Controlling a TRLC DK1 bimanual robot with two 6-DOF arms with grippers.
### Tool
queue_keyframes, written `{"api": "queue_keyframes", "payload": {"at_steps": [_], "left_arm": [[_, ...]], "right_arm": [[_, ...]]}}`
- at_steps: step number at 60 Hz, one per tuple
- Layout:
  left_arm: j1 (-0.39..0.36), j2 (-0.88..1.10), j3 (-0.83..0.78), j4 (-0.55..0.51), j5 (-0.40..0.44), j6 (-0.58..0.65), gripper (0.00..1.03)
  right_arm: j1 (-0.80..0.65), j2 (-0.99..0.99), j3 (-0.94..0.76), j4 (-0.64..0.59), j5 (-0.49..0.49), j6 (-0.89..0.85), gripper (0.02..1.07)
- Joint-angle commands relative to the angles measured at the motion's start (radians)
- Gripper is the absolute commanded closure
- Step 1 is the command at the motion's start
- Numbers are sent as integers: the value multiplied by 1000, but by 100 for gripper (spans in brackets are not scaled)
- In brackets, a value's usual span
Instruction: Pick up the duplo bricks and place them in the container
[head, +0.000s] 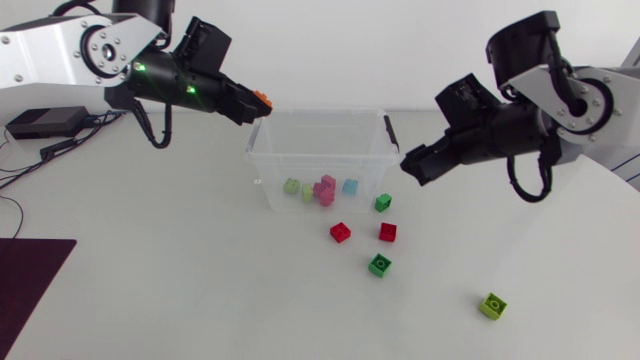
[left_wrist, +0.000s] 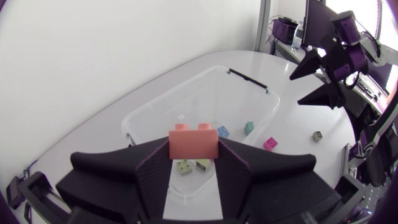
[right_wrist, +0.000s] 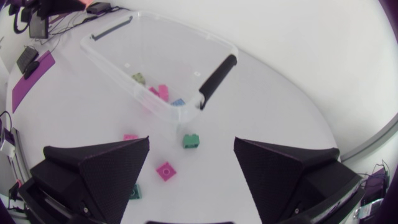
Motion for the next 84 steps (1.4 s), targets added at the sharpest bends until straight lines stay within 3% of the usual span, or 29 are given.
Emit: {"api": "queue_keyframes", "payload": {"at_steps": [1,12,16,18,23,25,32,50,68,79,84], "left_arm": [[-18,62,50,11,10,-32,82],[-40,176,133,17,8,-39,80],[-47,205,150,20,8,-43,75],[-49,213,153,20,7,-39,70],[-64,234,165,20,-2,-39,32],[-69,234,165,20,-4,-38,22],[-75,214,159,19,-4,-33,11],[-64,52,67,-44,-5,7,9],[-64,-117,-125,-205,-5,160,9],[-112,-140,-234,-238,-5,221,9],[-147,-117,-255,-236,-5,221,9]], "right_arm": [[-28,-48,-73,-35,-3,-43,9],[-86,-151,-202,-102,-2,-123,9],[-110,-180,-232,-136,0,-147,9],[-126,-192,-245,-161,1,-160,9],[-164,-229,-281,-214,9,-197,9],[-178,-240,-295,-240,17,-213,9],[-230,-261,-334,-297,28,-275,9],[-333,-249,-452,-329,60,-465,9],[-357,-137,-533,-225,71,-528,10],[-379,-77,-554,-173,72,-554,20],[-383,-63,-573,-154,71,-574,33]]}}
